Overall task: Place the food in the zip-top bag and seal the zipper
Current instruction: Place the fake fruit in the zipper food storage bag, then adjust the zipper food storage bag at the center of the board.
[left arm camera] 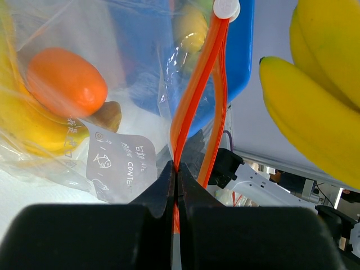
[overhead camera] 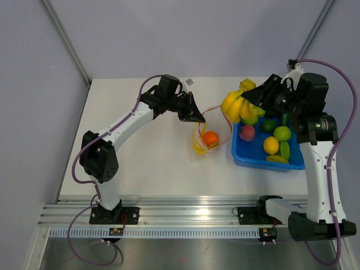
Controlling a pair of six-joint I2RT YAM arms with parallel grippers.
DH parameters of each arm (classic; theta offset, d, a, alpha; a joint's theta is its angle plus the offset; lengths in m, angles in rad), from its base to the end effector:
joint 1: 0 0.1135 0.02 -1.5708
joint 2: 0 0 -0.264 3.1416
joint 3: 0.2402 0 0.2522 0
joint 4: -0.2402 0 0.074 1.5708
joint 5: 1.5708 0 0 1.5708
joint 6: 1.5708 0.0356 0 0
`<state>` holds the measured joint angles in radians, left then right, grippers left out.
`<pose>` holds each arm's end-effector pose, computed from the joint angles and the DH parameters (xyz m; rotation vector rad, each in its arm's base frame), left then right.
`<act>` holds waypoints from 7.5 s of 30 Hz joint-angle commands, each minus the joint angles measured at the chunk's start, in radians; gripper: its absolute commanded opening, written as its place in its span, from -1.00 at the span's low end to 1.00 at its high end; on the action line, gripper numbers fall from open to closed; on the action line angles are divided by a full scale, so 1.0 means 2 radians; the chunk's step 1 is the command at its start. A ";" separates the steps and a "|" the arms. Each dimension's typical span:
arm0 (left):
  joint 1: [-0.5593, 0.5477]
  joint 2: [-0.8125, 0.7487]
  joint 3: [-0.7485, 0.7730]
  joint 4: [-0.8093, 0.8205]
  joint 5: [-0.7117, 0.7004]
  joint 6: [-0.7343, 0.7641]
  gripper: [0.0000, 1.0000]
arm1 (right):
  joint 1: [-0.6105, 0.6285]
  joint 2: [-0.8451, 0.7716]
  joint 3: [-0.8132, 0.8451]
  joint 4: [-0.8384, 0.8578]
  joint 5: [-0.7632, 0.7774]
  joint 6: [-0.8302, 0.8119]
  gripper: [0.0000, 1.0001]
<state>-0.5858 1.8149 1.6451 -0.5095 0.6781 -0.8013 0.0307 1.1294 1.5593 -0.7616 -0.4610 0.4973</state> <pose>0.3331 -0.2478 0.3235 0.1491 2.5160 -1.4332 0.2044 0.0221 0.4743 0.1312 1.9415 0.7920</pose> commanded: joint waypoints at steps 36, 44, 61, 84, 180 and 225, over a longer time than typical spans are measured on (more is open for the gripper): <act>-0.002 -0.001 0.027 0.003 0.009 0.004 -1.00 | 0.002 -0.047 -0.266 0.302 -0.196 0.229 -1.00; -0.002 -0.002 0.028 0.000 0.011 0.005 -1.00 | 0.002 -0.048 -0.251 0.241 -0.163 0.161 -1.00; -0.002 0.005 0.025 -0.001 0.005 0.008 -1.00 | 0.002 -0.072 -0.186 0.309 -0.232 0.254 -1.00; -0.001 0.000 0.031 -0.025 -0.001 0.025 -1.00 | -0.002 -0.056 -0.260 0.317 -0.262 0.225 -1.00; 0.009 -0.002 0.020 0.016 0.083 0.029 -1.00 | 0.082 -0.013 -0.317 0.383 -0.109 -0.054 -1.00; 0.015 0.001 0.080 -0.014 0.071 0.032 -1.00 | 0.106 -0.027 -0.151 0.126 -0.026 -0.080 -1.00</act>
<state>-0.5606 1.8355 1.6901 -0.5167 0.8249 -0.7670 0.2089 1.0954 1.1069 -0.6735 -0.4049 0.2840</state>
